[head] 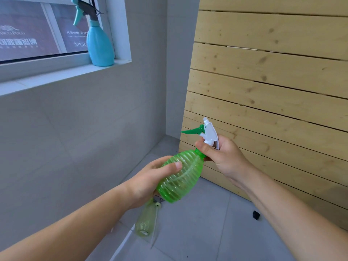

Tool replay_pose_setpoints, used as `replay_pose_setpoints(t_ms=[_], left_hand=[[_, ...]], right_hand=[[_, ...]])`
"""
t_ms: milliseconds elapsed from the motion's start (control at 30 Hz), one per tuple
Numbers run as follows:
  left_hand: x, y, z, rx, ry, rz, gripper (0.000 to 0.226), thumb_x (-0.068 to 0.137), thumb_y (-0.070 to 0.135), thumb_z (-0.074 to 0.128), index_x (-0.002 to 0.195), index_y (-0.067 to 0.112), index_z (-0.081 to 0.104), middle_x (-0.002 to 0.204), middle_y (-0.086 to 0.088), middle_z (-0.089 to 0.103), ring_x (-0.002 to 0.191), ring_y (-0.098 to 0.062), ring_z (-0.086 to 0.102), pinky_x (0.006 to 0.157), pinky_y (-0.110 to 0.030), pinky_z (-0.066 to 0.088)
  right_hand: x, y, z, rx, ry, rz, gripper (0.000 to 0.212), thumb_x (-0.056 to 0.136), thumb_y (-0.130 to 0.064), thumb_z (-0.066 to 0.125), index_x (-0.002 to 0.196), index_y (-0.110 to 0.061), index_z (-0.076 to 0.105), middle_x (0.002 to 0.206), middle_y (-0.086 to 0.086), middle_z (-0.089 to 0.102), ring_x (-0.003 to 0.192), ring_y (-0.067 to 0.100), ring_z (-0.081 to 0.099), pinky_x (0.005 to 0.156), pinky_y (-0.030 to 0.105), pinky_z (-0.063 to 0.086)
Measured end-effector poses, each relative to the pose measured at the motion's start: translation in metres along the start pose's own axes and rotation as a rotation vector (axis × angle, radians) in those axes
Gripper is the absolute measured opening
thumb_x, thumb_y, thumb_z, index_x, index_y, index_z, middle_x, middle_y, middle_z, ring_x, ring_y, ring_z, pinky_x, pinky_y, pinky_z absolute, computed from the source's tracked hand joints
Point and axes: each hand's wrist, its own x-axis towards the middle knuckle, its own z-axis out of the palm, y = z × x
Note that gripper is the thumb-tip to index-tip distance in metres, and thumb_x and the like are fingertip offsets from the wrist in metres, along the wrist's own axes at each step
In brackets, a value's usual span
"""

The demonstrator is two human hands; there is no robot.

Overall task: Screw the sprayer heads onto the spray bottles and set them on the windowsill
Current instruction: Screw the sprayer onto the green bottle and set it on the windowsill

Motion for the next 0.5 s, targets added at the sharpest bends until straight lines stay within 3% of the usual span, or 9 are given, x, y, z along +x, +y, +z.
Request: replay_pose_setpoints(t_ms=[100,233,400,500], left_hand=[[0.002,0.004,0.001,0.028,0.015,-0.003,0.059,0.069,0.048,0.078,0.121,0.021,0.073,0.107,-0.007,0.077,0.094,-0.023,0.073,0.079,-0.038,0.057],[0.003,0.009,-0.001,0.037,0.011,-0.009,0.062,0.070,0.049,0.078,0.125,0.021,0.071,0.109,-0.006,0.076,0.096,-0.023,0.073,0.078,-0.037,0.058],[0.003,0.006,0.001,0.045,0.019,-0.001,0.059,0.069,0.047,0.079,0.122,0.020,0.072,0.106,-0.003,0.078,0.093,-0.019,0.075,0.078,-0.034,0.057],[0.002,0.007,0.001,0.043,0.019,0.000,0.059,0.070,0.048,0.078,0.122,0.022,0.071,0.107,-0.003,0.078,0.096,-0.020,0.075,0.079,-0.035,0.057]], right_hand=[[0.000,-0.002,-0.001,-0.010,0.005,0.007,0.028,0.085,-0.040,0.072,0.092,-0.015,0.062,0.080,-0.003,0.060,0.081,0.017,0.059,0.078,0.037,0.052],[0.002,-0.006,-0.014,0.152,-0.128,0.052,0.030,0.081,-0.021,0.068,0.111,-0.016,0.063,0.097,0.001,0.066,0.091,0.020,0.061,0.083,0.036,0.048],[0.000,-0.001,0.000,-0.023,0.032,0.029,0.015,0.089,-0.027,0.070,0.086,-0.015,0.061,0.077,-0.001,0.062,0.077,0.020,0.060,0.073,0.034,0.052],[-0.001,-0.004,-0.004,0.098,-0.034,0.048,0.016,0.084,-0.028,0.069,0.092,-0.017,0.061,0.083,-0.001,0.062,0.079,0.018,0.060,0.072,0.031,0.052]])
